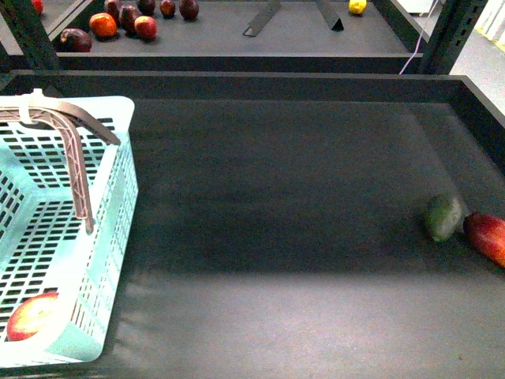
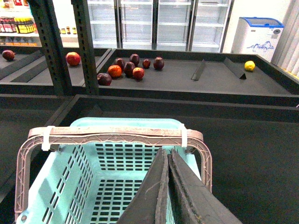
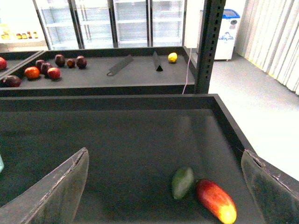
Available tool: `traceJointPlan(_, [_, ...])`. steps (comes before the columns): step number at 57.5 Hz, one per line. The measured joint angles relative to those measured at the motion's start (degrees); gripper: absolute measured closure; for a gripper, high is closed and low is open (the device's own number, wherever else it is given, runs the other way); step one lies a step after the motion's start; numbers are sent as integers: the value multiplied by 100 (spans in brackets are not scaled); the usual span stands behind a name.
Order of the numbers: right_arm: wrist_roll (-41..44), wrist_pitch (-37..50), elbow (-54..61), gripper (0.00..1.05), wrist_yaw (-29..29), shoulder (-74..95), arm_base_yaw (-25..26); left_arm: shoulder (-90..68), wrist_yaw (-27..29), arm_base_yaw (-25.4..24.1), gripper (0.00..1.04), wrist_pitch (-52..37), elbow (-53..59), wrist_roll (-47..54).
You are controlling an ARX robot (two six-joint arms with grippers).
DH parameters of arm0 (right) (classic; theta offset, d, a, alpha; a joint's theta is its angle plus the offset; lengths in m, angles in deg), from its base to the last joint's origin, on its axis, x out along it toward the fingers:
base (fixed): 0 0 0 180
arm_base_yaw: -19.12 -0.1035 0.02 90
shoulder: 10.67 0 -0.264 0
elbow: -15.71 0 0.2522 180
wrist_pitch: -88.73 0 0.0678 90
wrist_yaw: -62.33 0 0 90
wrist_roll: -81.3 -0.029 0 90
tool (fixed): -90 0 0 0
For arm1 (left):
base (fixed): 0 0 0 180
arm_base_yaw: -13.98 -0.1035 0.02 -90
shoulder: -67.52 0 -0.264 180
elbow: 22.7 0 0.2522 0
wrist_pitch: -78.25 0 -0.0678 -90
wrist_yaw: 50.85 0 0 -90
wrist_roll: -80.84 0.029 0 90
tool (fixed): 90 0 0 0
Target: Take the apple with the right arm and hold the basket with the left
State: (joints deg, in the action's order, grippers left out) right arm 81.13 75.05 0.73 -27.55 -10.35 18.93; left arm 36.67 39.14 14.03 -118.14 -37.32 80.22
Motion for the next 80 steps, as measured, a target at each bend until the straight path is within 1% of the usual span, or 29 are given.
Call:
traceJointPlan(19, [0, 0, 0, 9, 0, 0, 0, 1150, 0, 0, 102, 1073, 0, 0])
traceJointPlan(33, [-2, 0, 2, 9, 0, 0, 0, 1703, 0, 0, 102, 1631, 0, 0])
traceJointPlan(47, [-2, 0, 0, 9, 0, 0, 0, 2065, 0, 0, 102, 1996, 0, 2])
traceJointPlan(48, [0, 0, 0, 9, 0, 0, 0, 2131, 0, 0, 102, 2061, 0, 0])
traceJointPlan(52, [-2, 0, 2, 9, 0, 0, 0, 2675, 0, 0, 102, 2802, -2, 2])
traceJointPlan(54, [0, 0, 0, 9, 0, 0, 0, 2909, 0, 0, 102, 2953, -2, 2])
traceJointPlan(80, [-2, 0, 0, 9, 0, 0, 0, 3049, 0, 0, 102, 3005, 0, 2])
